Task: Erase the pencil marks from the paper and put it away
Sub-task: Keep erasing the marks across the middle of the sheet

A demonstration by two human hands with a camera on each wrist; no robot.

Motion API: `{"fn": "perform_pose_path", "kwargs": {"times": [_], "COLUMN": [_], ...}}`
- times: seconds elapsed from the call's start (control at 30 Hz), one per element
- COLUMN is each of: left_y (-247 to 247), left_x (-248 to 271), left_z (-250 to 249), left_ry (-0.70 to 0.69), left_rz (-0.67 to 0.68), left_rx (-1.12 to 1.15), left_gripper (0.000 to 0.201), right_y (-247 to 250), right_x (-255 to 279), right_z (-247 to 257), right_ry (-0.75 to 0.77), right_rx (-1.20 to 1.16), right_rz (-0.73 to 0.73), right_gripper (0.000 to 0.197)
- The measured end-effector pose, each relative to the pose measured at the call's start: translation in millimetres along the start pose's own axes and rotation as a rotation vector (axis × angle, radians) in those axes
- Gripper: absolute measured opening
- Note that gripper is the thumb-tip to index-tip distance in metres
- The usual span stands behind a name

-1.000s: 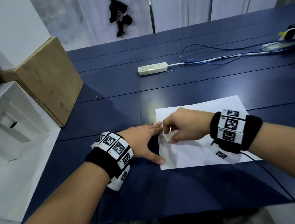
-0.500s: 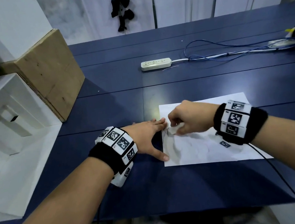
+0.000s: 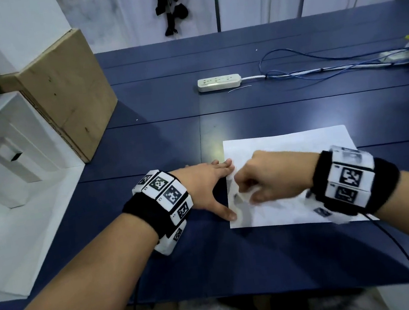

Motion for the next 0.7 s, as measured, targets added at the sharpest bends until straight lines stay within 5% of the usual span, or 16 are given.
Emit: {"fn": "perform_pose_path", "kwargs": {"times": [0.1, 0.27, 0.5, 0.7], "left_y": [0, 2, 0, 1], "left_x": [2, 3, 2, 0], "left_z": [-1, -4, -2, 0], "left_ry": [0.012, 0.009, 0.022, 0.019], "left_rz": [0.008, 0.01, 0.025, 0.017], "left_rx": [-0.01, -0.023, -0.031, -0.034], "left_gripper": [0.124, 0.122, 0.125, 0.124], "right_y": [-3, 19, -4, 14], "right_x": [3, -17, 5, -20], "right_z": [9, -32, 5, -37], "right_ry": [0.035, -0.162, 0.033, -0.136], "right_rx": [-0.037, 0.033, -0.03, 0.018], "right_rz": [0.071, -0.098, 0.091, -0.08], "right_gripper": [0.014, 0.021, 0.015, 0.021]}}
Point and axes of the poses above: each hand's wrist, its own x-axis away from the middle knuckle, its own y-axis out of the back of the hand, z = x × y, the point moved 6 cm from there along -x, towards the middle knuckle, and after that the axes turned 6 degrees about x, right-handed, at the moved point
